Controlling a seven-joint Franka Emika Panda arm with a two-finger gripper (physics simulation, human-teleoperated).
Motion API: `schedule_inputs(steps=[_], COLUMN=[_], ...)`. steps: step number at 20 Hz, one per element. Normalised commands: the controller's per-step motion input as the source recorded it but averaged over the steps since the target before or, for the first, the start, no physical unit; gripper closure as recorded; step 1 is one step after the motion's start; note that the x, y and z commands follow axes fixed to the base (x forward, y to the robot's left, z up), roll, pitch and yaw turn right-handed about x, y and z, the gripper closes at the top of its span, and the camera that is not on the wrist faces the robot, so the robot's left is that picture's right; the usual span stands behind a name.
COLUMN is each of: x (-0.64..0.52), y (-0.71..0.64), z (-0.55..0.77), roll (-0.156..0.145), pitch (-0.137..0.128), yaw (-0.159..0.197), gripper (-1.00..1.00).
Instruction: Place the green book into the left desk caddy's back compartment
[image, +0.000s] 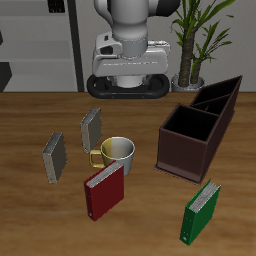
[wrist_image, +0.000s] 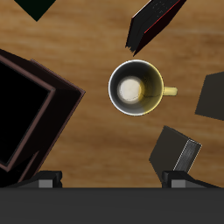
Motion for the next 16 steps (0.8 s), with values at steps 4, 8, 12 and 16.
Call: schedule_inputs(steps=[4, 8, 12, 16], x=[0.07, 0.19, 0.33, 0.32], y=[0.08, 0.18, 0.17, 0.27], z=[-0.01, 0.03, 0.09, 0.11], roll=[-0.009, -0.012, -0.06, -0.003], pitch=[0.008, -0.013, -0.025, -0.021], yaw=[0.013, -0.018, -0.041, -0.001], gripper=[-1.0, -1.0, -1.0, -1.0])
